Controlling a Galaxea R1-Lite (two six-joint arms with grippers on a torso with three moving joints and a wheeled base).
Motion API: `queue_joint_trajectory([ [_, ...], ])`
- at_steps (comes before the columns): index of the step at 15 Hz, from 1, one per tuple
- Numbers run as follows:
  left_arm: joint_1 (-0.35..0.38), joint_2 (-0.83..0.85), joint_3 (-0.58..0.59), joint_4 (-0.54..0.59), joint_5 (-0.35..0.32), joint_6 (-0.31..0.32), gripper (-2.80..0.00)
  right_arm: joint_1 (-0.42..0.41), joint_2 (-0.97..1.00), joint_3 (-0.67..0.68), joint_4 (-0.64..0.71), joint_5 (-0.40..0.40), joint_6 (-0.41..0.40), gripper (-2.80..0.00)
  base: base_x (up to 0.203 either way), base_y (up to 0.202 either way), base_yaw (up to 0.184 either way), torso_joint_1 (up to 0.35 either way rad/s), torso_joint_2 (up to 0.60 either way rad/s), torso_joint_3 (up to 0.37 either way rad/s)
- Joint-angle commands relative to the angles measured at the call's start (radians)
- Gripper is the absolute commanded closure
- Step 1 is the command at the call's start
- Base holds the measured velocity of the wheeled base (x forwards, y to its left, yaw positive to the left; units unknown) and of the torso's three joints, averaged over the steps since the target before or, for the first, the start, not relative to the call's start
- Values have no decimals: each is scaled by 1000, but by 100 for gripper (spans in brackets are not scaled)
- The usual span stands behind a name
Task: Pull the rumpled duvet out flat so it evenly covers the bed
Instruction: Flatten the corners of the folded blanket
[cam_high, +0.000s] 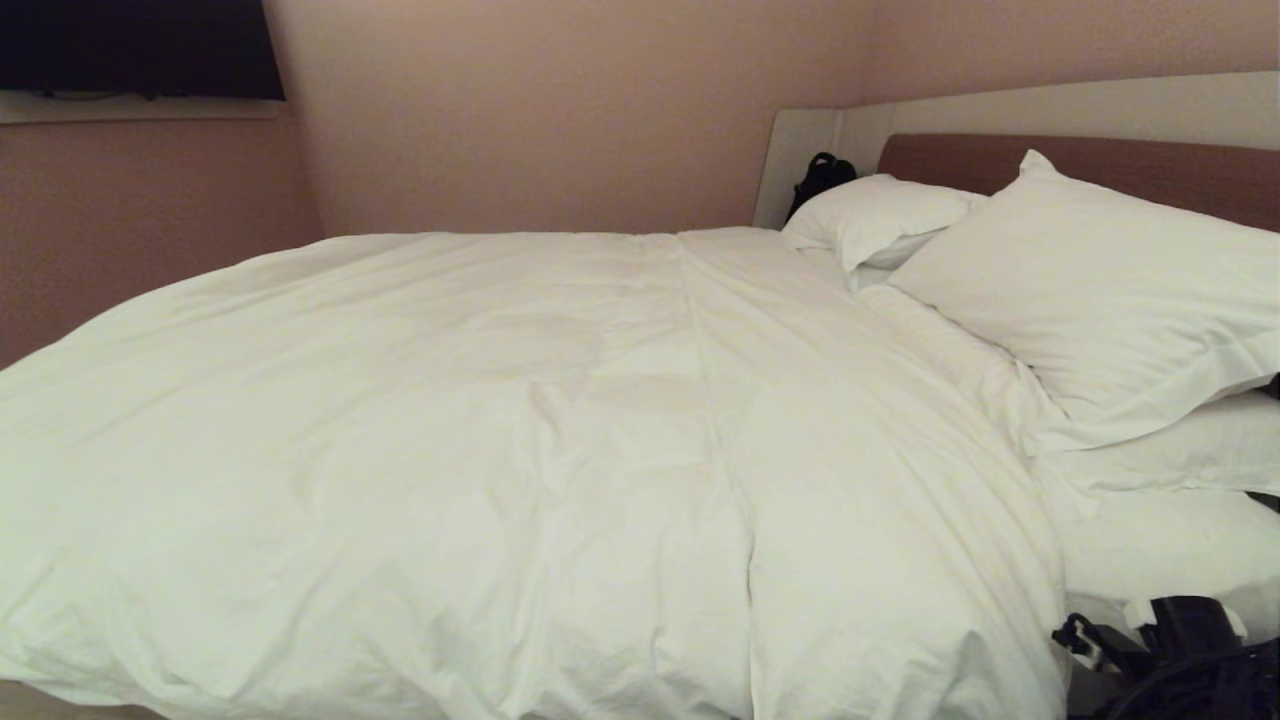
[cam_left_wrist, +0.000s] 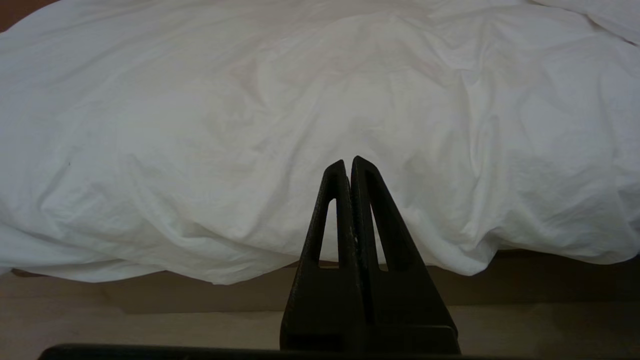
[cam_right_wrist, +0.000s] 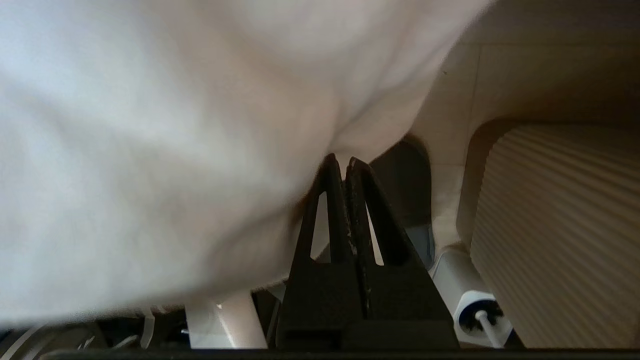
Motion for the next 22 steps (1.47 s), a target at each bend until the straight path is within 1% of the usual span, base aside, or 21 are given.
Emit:
queue_joint_trajectory([
  [1,0,0,0,0,0,1,0,-7,-54,20,-5,2,-1,0,0,0,0,0,0,0],
  [5,0,0,0,0,0,1,0,-20,-308,92,-2,1,-2,0,0,0,0,0,0,0],
  [8,0,0,0,0,0,1,0,-21,-554,167,3,0,-12,0,0,0,0,0,0,0],
  [11,0,0,0,0,0,0,0,-22,-775,188,31,2,-13,0,0,0,0,0,0,0],
  [13,0,0,0,0,0,0,0,-21,-909,186,43,14,3,0,0,0,0,0,0,0],
  [15,0,0,0,0,0,1,0,-19,-1030,178,48,69,57,0,0,0,0,0,0,0],
  [17,0,0,0,0,0,0,0,-18,-1128,167,53,163,134,0,0,0,0,0,0,0],
  [19,0,0,0,0,0,1,0,-18,-1181,155,55,210,198,0,0,0,0,0,0,0],
  [22,0,0,0,0,0,1,0,-18,-1289,162,62,277,258,0,0,0,0,0,0,0],
])
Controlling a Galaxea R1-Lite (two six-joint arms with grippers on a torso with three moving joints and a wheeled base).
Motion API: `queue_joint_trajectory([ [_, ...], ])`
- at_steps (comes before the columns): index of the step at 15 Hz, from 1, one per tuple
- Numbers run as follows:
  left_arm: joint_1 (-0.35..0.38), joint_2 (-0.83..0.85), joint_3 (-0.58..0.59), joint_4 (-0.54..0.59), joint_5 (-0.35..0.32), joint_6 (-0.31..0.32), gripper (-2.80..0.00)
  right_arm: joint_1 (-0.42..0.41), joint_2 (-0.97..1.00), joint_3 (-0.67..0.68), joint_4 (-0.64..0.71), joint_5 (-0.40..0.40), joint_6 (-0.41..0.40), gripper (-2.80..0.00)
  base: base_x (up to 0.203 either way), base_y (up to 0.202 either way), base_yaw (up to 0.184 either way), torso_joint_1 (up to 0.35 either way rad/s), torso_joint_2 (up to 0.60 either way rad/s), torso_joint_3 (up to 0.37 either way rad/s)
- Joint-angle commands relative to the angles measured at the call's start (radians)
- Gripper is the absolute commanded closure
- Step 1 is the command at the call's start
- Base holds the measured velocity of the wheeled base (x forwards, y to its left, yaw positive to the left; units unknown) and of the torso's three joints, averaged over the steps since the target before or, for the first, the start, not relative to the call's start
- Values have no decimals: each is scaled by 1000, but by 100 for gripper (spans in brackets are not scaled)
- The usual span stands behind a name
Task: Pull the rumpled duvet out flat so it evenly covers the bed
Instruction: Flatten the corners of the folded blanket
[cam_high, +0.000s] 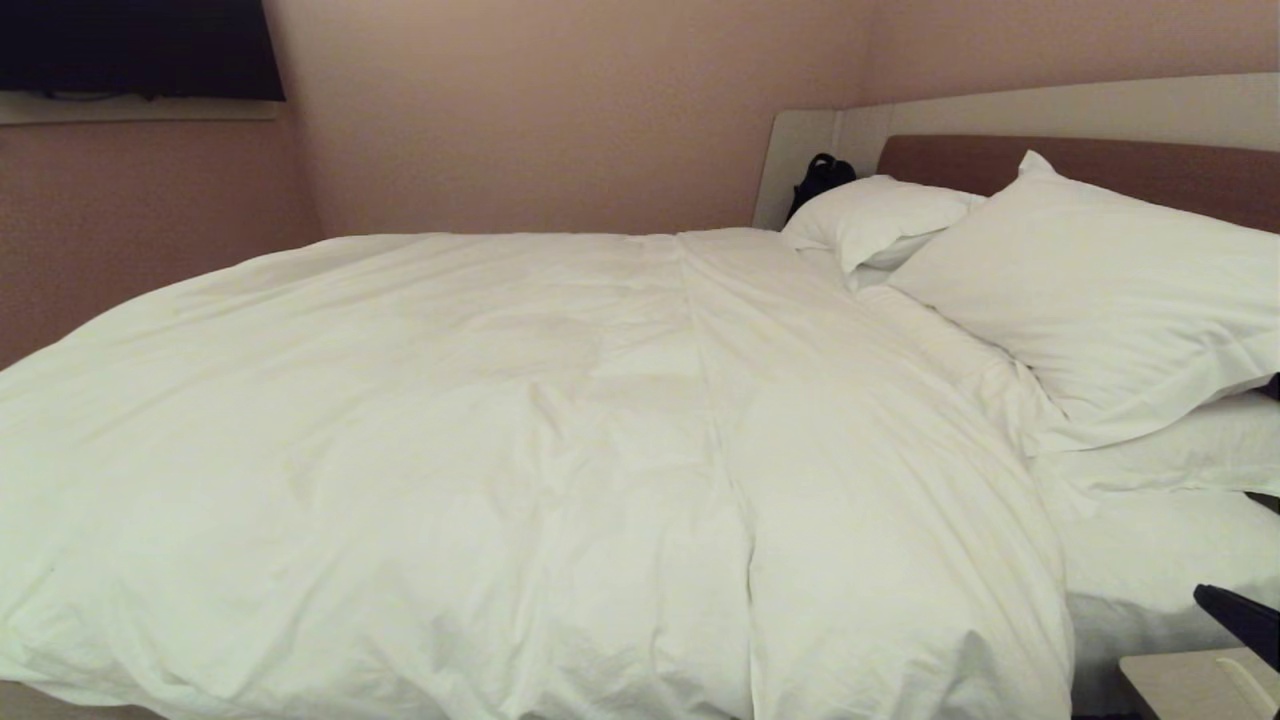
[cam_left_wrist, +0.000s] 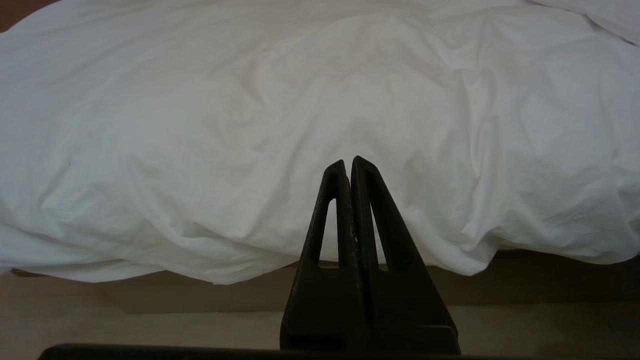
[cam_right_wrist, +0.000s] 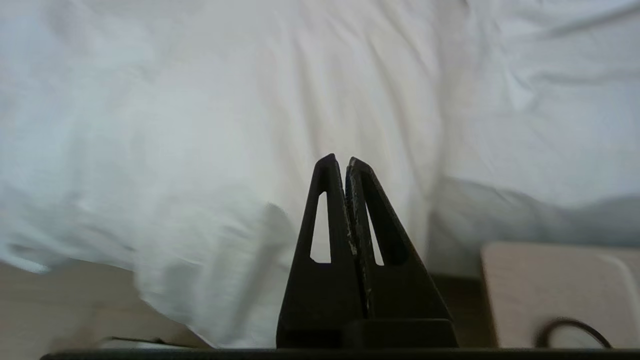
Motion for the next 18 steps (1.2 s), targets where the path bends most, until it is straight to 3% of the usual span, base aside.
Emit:
queue_joint_trajectory([
  [1,0,0,0,0,0,0,0,0,-122,2,17,100,83,0,0,0,0,0,0,0],
  [5,0,0,0,0,0,1,0,0,-271,-6,160,191,121,0,0,0,0,0,0,0],
  [15,0,0,0,0,0,0,0,17,-345,79,154,179,106,0,0,0,0,0,0,0],
  [18,0,0,0,0,0,1,0,61,-361,96,158,173,111,0,0,0,0,0,0,0],
])
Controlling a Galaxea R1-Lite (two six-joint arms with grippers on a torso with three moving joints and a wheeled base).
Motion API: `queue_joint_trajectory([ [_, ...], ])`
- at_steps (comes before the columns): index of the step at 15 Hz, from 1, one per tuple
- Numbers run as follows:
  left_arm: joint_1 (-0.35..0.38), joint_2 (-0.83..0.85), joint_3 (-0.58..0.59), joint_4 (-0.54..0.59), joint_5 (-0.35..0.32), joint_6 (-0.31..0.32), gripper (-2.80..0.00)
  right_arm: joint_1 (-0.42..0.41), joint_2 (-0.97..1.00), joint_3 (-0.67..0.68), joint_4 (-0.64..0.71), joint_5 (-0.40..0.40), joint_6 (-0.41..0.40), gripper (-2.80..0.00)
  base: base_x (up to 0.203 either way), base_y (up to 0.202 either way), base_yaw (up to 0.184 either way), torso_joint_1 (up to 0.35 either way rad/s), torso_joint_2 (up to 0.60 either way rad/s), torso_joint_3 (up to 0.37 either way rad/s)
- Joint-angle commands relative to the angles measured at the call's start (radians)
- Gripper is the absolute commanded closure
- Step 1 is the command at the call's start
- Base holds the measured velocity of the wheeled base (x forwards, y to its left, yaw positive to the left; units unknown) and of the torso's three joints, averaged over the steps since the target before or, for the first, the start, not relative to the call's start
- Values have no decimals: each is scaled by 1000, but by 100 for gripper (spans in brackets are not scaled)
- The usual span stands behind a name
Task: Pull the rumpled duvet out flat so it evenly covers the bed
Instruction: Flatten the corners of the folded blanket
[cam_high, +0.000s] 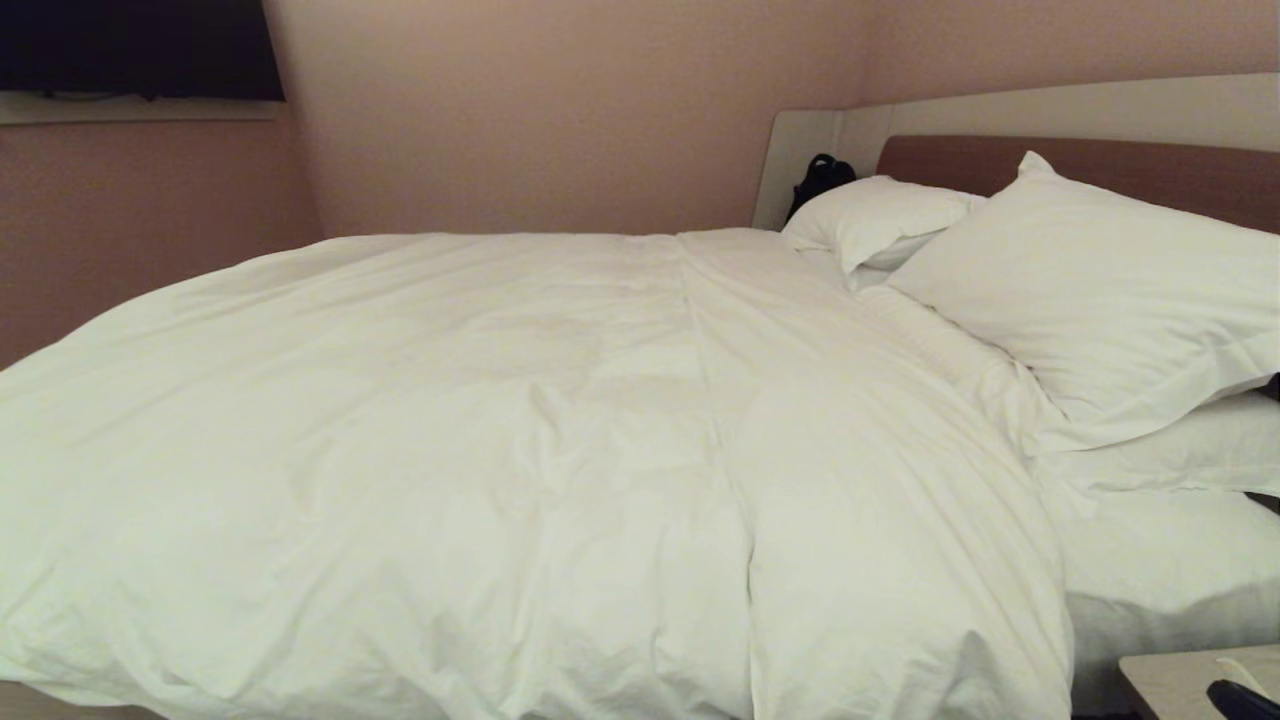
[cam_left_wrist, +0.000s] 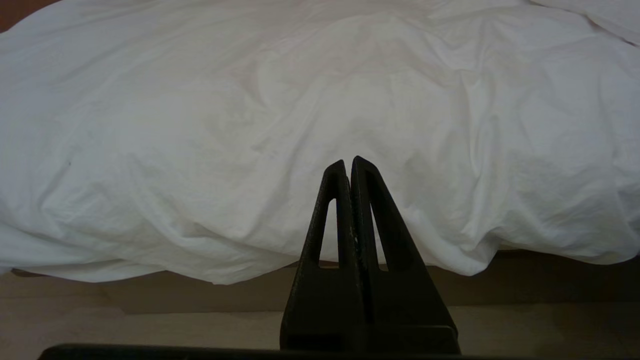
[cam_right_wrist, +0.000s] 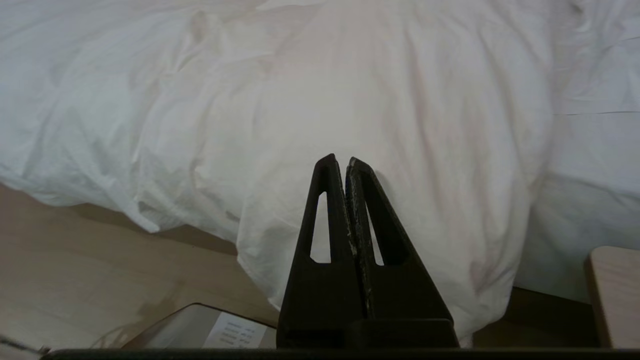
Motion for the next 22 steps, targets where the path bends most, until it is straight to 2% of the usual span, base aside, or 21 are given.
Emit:
queue_joint_trajectory([
  [1,0,0,0,0,0,0,0,31,-13,5,5,-19,3,0,0,0,0,0,0,0],
  [5,0,0,0,0,0,1,0,70,-40,7,29,-113,-17,0,0,0,0,0,0,0],
  [10,0,0,0,0,0,0,0,67,-269,1,100,-127,-96,0,0,0,0,0,0,0],
  [13,0,0,0,0,0,0,0,67,-270,-4,158,-113,-139,0,0,0,0,0,0,0],
  [15,0,0,0,0,0,0,0,70,-269,-44,269,-56,-130,0,0,0,0,0,0,0],
  [18,0,0,0,0,0,0,0,92,-240,-92,331,-18,3,0,0,0,0,0,0,0],
  [22,0,1,0,0,0,0,0,111,-277,-83,329,-22,2,0,0,0,0,0,0,0],
])
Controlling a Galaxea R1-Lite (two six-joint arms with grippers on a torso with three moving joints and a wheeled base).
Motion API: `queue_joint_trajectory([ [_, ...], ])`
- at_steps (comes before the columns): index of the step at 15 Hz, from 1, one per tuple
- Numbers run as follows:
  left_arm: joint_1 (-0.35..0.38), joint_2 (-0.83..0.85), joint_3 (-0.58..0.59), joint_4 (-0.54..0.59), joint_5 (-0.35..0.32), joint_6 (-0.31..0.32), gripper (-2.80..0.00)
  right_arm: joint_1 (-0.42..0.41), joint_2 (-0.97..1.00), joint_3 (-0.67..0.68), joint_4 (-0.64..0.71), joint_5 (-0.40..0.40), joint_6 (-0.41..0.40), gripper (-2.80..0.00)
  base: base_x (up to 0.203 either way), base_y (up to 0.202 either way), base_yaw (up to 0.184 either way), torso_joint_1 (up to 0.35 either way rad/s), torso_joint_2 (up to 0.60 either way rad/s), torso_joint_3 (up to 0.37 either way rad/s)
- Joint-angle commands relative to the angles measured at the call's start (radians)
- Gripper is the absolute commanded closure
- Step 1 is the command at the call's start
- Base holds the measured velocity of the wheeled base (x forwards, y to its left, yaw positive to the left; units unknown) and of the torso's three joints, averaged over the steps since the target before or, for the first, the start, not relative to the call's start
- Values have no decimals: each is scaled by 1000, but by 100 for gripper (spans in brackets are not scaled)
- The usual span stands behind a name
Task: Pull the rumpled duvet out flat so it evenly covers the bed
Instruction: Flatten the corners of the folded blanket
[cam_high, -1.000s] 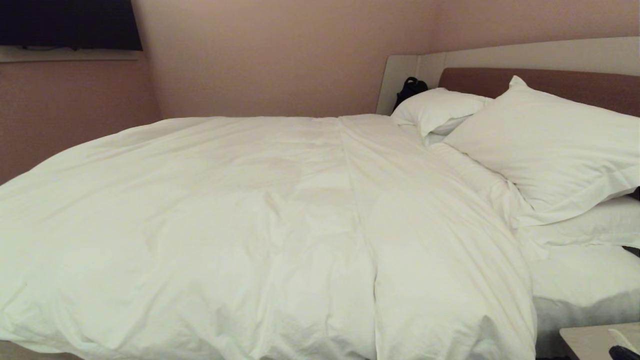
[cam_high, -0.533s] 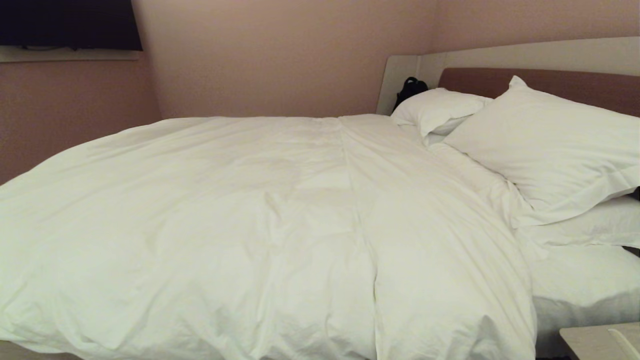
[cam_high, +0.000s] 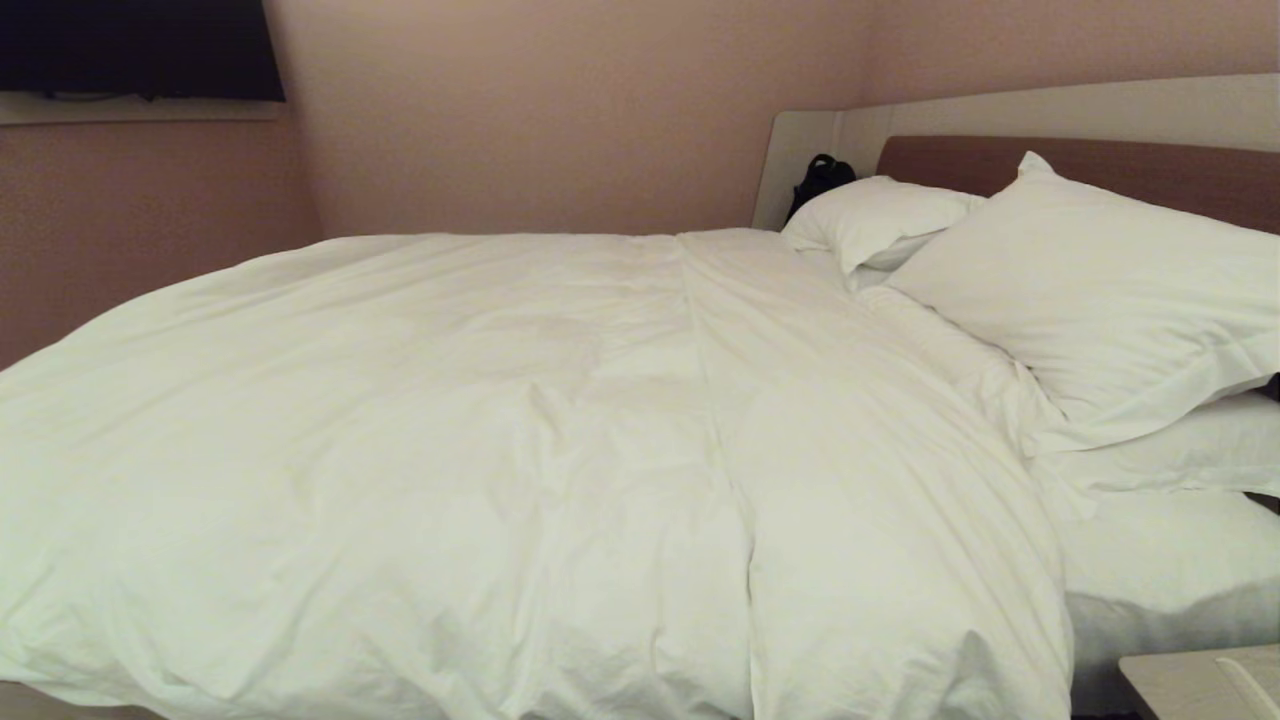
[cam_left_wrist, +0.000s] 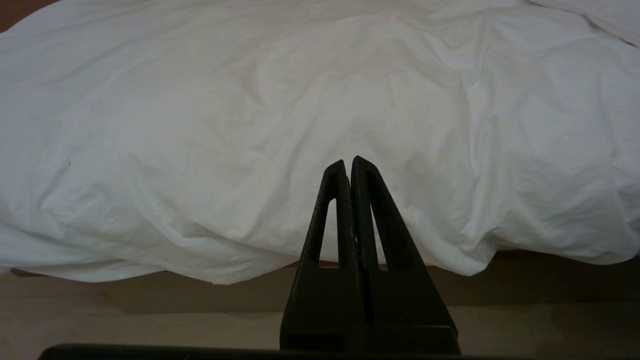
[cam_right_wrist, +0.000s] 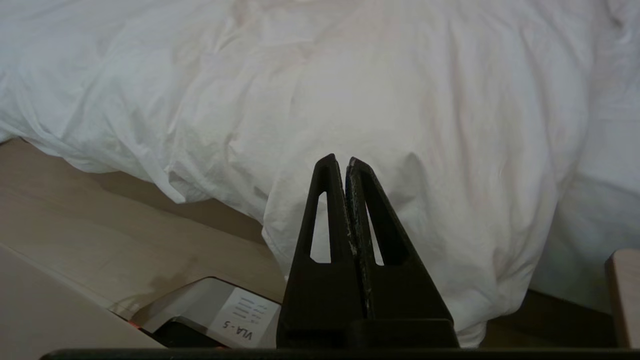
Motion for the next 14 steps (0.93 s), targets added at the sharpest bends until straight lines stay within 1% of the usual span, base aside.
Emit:
queue_joint_trajectory([
  [1,0,0,0,0,0,1,0,3,-11,4,1,-4,30,0,0,0,0,0,0,0],
  [3,0,0,0,0,0,1,0,3,-11,10,0,-1,19,0,0,0,0,0,0,0],
  [5,0,0,0,0,0,1,0,3,-9,24,1,9,-18,0,0,0,0,0,0,0],
  [6,0,0,0,0,0,1,0,3,-10,27,8,42,-29,0,0,0,0,0,0,0],
  [7,0,0,0,0,0,2,0,7,-11,30,12,90,-31,0,0,0,0,0,0,0],
  [8,0,0,0,0,0,1,0,9,-11,40,17,115,-31,0,0,0,0,0,0,0],
  [10,0,0,0,0,0,1,0,10,-11,57,21,120,-30,0,0,0,0,0,0,0],
  [12,0,0,0,0,0,1,0,11,-13,54,37,121,-3,0,0,0,0,0,0,0],
  [13,0,0,0,0,0,1,0,11,-14,55,34,113,16,0,0,0,0,0,0,0],
  [14,0,0,0,0,0,1,0,11,-14,53,27,95,17,0,0,0,0,0,0,0],
])
